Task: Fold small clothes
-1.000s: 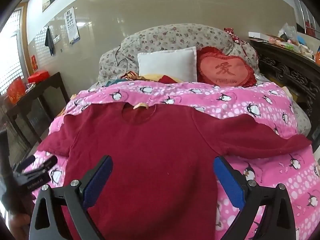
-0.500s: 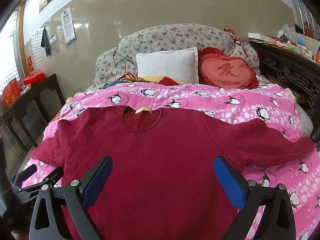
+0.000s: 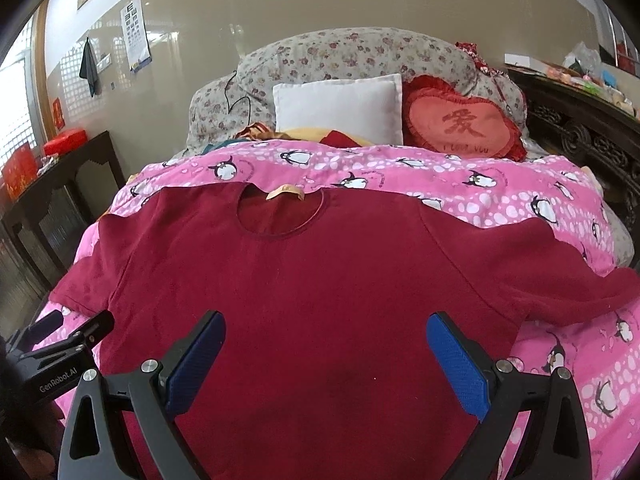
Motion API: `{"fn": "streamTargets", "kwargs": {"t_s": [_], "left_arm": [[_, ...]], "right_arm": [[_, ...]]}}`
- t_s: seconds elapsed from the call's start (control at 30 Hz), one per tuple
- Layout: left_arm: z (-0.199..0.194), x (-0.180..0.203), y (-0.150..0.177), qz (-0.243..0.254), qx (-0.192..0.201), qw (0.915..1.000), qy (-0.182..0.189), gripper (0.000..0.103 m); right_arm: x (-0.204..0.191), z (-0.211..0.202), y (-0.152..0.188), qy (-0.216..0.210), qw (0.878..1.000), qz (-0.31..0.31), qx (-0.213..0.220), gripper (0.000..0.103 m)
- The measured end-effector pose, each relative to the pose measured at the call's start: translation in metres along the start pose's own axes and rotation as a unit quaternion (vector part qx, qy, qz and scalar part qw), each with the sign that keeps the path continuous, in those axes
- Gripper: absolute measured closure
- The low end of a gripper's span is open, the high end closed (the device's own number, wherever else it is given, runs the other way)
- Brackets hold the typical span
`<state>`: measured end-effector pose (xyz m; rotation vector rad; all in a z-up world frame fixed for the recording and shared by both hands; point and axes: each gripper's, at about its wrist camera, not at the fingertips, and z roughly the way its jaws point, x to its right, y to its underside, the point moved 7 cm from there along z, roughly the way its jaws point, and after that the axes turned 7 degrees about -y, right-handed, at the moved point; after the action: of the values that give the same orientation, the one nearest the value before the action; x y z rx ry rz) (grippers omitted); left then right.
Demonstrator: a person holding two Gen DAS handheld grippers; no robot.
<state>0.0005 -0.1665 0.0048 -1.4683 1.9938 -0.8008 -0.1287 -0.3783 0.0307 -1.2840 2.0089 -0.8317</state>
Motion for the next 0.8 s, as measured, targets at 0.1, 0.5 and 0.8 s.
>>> {"fn": "streamTargets", "kwargs": {"t_s": [0.1, 0.5, 0.8], "left_arm": [[0.001, 0.0, 0.001, 0.001, -0.001, 1.0, 0.0, 0.0], [0.003, -0.004, 0.0, 0.003, 0.004, 1.0, 0.003, 0.0], [0.005, -0.064, -0.006, -0.061, -0.019, 0.9975, 0.031, 0.0]], "right_arm": [[-0.002, 0.001, 0.001, 0.001, 1.0, -0.002, -0.001, 0.003], [-0.008, 0.006, 0.003, -0.002, 1.0, -0.006, -0.004, 0.003], [-0.012, 0.009, 0.006, -0.014, 1.0, -0.005, -0.008, 0.003]]}}
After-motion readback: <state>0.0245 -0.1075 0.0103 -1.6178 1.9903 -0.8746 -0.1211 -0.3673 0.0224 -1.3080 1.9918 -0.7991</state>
